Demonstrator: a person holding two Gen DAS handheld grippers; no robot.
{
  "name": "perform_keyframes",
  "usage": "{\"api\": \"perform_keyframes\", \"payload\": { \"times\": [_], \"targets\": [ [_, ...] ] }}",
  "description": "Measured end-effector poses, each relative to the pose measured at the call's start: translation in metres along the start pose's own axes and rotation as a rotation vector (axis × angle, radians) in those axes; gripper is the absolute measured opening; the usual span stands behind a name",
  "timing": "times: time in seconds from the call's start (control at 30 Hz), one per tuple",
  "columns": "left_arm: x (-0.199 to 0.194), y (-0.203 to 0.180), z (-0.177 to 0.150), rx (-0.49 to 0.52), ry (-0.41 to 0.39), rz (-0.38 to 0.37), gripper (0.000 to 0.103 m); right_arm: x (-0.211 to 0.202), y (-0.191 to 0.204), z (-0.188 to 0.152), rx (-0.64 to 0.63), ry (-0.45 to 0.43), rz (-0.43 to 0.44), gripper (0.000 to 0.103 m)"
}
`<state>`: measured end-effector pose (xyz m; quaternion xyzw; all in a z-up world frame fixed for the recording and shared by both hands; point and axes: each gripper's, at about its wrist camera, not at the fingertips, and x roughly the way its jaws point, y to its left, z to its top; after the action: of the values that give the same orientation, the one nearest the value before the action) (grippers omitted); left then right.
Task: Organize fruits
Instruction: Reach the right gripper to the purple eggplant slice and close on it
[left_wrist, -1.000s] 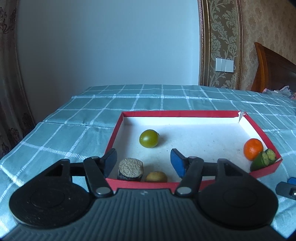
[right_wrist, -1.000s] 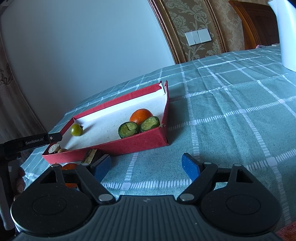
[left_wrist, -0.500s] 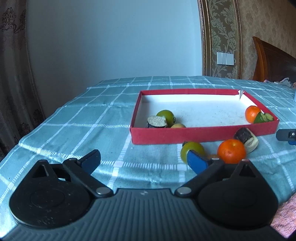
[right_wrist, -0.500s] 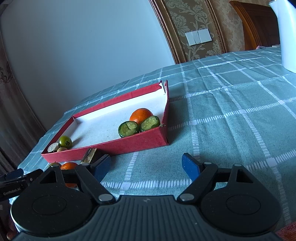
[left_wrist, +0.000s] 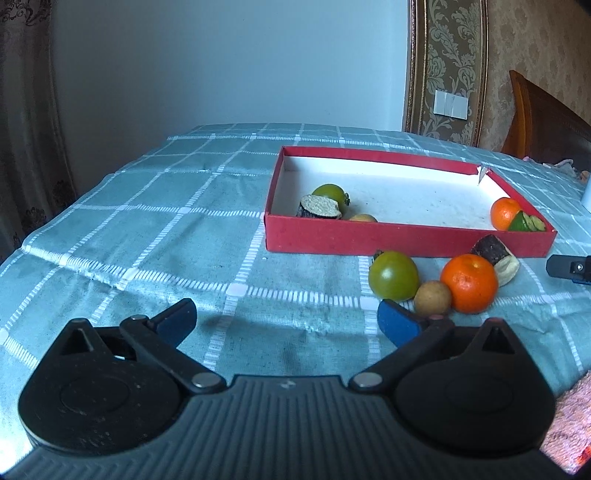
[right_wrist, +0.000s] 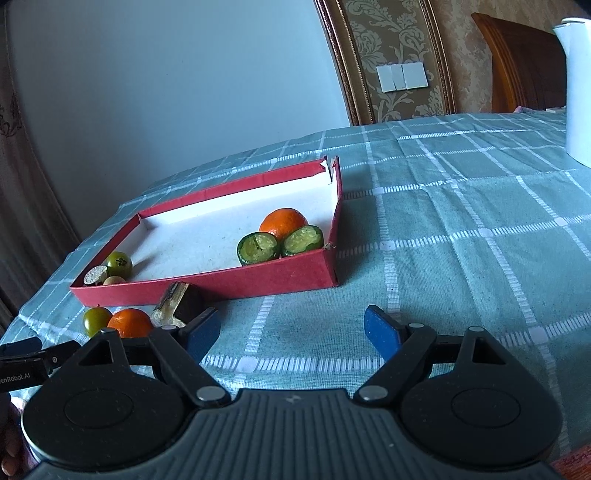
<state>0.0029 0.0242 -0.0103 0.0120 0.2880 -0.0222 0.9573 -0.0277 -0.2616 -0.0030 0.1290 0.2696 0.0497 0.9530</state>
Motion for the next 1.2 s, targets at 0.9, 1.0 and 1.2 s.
{"api": "perform_keyframes", "payload": {
  "times": [0.9,1.0,1.2],
  "targets": [
    [0.0,0.008,0.001,-0.076,0.001,0.041,0.103,0.003,0.07,0.005,-0.145,-0.007,0.01,0.085],
    [0.0,0.009,0.001,-0.077,0.0,0.042,0.103,0.011,0.077,0.005,-0.159,0.002,-0.008,0.085],
    [0.0,0.009,0.001,-0.079,0.0,0.037,0.103,0.022,0.082,0.003,-0.161,0.01,-0.036,0.083]
  ]
}}
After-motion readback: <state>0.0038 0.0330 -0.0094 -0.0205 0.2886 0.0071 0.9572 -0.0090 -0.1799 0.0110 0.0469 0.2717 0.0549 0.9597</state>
